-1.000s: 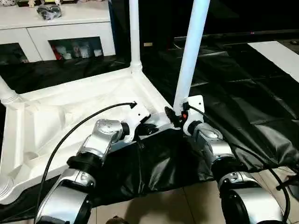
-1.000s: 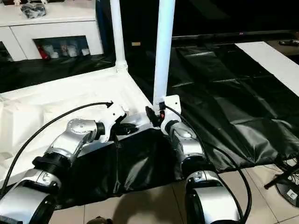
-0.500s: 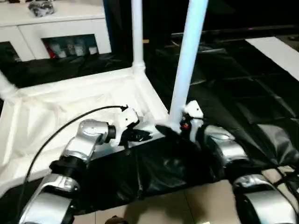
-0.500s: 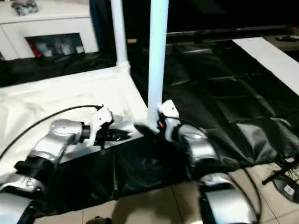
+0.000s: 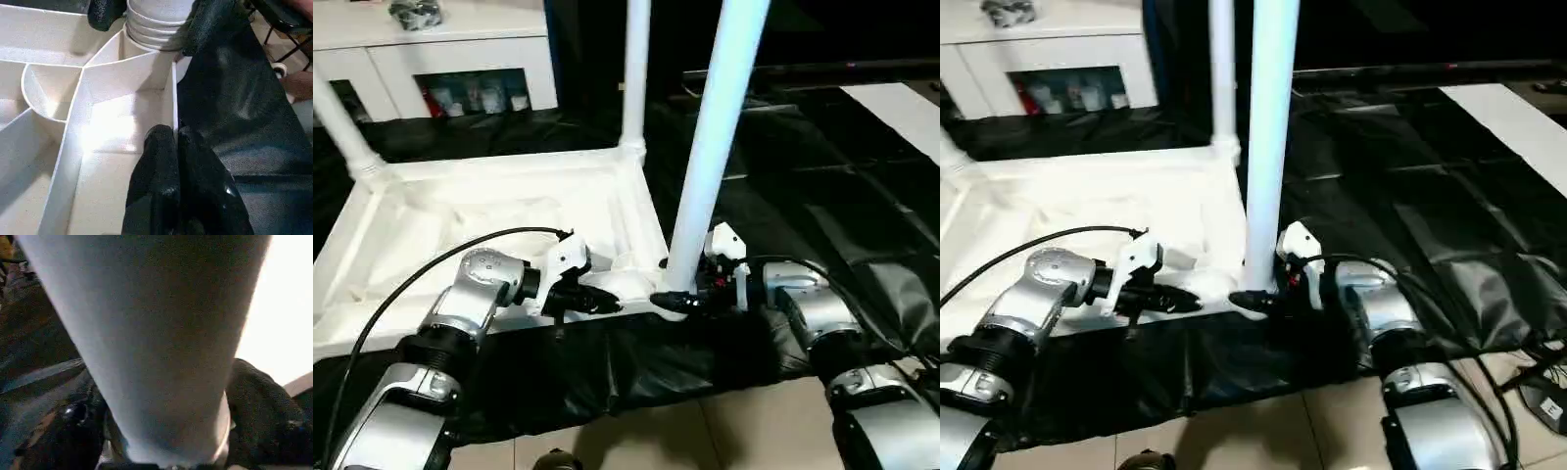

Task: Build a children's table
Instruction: Rotate leg to tighten

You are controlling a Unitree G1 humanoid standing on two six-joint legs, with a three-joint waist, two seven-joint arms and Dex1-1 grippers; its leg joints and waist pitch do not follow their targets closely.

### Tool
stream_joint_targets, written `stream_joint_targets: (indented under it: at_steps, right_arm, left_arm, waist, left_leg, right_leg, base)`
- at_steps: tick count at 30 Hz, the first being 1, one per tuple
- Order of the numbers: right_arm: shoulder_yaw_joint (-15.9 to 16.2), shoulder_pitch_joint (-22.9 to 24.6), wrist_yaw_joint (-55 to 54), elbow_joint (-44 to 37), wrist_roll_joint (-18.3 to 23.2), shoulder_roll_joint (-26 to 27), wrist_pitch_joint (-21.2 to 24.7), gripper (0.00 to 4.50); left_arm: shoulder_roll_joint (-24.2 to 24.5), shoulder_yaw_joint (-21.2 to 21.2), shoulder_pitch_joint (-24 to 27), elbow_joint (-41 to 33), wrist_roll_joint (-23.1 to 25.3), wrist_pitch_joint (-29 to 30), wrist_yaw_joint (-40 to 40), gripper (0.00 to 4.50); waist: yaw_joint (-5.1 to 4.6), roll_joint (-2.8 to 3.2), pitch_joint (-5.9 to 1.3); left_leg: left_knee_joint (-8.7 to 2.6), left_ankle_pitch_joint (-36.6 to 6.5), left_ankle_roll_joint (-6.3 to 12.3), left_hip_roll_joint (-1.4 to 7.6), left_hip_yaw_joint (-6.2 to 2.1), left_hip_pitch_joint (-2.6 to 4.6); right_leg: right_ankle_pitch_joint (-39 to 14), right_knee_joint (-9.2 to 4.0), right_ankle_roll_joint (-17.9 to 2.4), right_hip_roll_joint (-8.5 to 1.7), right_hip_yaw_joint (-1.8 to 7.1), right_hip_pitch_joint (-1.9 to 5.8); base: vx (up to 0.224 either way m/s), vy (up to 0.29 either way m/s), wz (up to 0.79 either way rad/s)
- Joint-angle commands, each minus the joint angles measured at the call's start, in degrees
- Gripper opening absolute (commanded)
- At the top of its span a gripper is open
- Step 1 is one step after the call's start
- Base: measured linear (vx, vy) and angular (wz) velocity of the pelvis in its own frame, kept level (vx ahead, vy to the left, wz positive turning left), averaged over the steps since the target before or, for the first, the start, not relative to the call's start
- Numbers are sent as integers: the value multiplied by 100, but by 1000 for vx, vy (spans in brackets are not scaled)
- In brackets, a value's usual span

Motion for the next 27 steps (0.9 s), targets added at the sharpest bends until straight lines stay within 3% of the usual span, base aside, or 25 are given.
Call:
stream_joint_targets:
  at_steps: [1, 7, 16, 19, 20, 21, 23, 27]
  right_arm:
    - [316, 15, 227, 118, -215, 39, 126, 315]
    - [419, 2, 373, 136, -212, 74, 187, 277]
    - [347, 143, 294, 20, -55, 180, 420, 273]
    - [238, 163, -263, 91, -121, 272, 436, 272]
    - [36, 77, -1463, 404, -244, 498, 414, 272]
    - [-14, 57, -1691, 465, -251, 548, 419, 272]
    - [-297, -37, -2724, 726, -191, 818, 461, 270]
    - [-592, -170, -3906, 962, -68, 1278, 495, 269]
  left_arm:
    - [-70, -111, -120, -95, -144, -152, -285, 0]
    - [-27, -149, -158, -35, -168, -173, -336, 0]
    - [-98, -100, -171, 22, -177, -141, -194, 0]
    - [-197, -76, -232, 82, -150, -68, 95, 0]
    - [-394, -66, -369, 274, 18, 38, 669, 0]
    - [-436, -64, -393, 310, 45, 59, 769, 0]
    - [-671, -47, -515, 479, 153, 208, 1268, 0]
    - [-1157, 22, -664, 637, 214, 452, 2077, 0]
  waist:
    - [-21, -6, -373]
    - [-10, -21, -367]
    - [-6, -25, -355]
    - [-13, -27, -327]
    - [-31, -47, -321]
    - [-42, -37, -285]
    - [-76, -31, -267]
    - [-111, -24, -273]
  left_leg:
    - [-275, -1131, 381, 26, 53, 163]
    - [-275, -1156, 387, 28, 53, 161]
    - [-285, -1309, 316, 33, 52, 169]
    - [-311, -1477, 217, 29, 50, 167]
    - [-320, -1563, 138, 35, 56, 175]
    - [-347, -1651, 75, 23, 53, 180]
    - [-398, -2162, -216, 17, 16, 233]
    - [-415, -2210, -275, 15, -2, 235]
  right_leg:
    - [502, -294, -1662, -186, 92, 208]
    - [377, -297, -1658, -197, 95, 207]
    - [87, -312, -1612, -205, 108, 192]
    - [-213, -339, -1561, -211, 116, 177]
    - [-397, -351, -1522, -220, 133, 162]
    - [-624, -381, -1490, -227, 144, 143]
    - [-1679, -465, -1237, -280, 160, 130]
    - [-1700, -497, -1100, -251, 165, 107]
  base:
    - [0, 0, 0]
    - [0, 0, 0]
    - [0, 0, 0]
    - [0, 0, 0]
    - [0, 0, 0]
    - [0, 0, 0]
    - [0, 0, 0]
    - [0, 0, 0]
